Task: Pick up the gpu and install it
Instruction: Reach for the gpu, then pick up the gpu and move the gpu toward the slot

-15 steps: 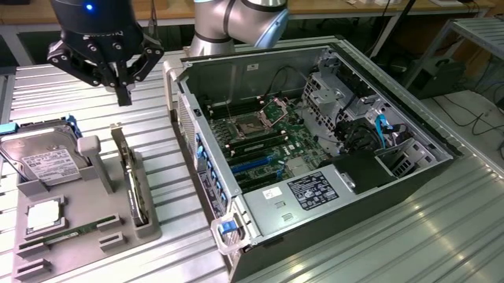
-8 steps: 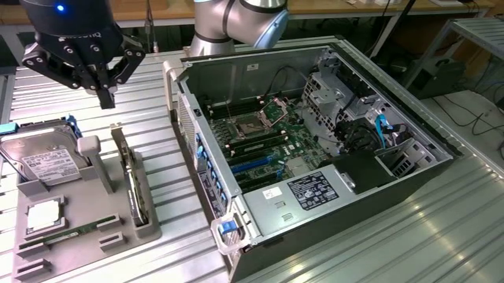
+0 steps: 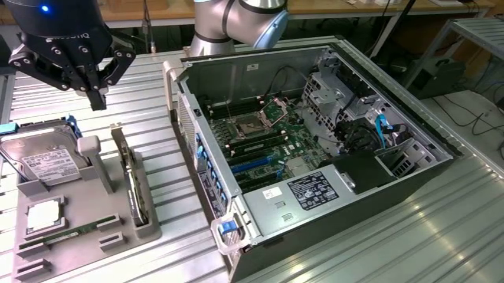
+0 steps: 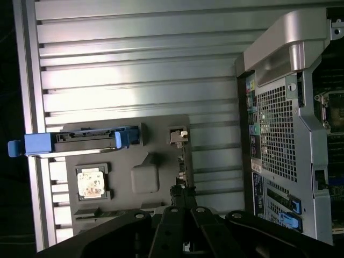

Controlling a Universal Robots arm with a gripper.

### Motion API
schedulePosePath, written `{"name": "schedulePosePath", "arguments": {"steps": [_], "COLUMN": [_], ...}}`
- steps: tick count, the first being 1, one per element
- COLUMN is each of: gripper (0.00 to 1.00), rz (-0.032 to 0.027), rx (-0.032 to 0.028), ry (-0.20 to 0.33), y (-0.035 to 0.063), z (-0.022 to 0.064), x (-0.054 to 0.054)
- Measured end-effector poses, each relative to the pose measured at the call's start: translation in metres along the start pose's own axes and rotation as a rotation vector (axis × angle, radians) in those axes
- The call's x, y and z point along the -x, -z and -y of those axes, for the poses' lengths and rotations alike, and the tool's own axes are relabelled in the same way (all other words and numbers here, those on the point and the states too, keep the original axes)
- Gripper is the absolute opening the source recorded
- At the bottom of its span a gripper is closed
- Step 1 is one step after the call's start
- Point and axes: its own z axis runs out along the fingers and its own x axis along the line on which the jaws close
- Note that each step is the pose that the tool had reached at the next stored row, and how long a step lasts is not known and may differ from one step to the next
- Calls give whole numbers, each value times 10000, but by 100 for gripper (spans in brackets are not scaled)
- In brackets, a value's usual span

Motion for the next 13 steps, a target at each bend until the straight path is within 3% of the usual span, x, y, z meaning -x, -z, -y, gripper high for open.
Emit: {"name": "schedulePosePath", "arguments": {"steps": [12,13], "gripper": [10,16], "rz": [-1,-1], "rx": [0,-1], "ry": [-1,-1], "y": [0,0], "z": [0,0], "x": [0,0]}}
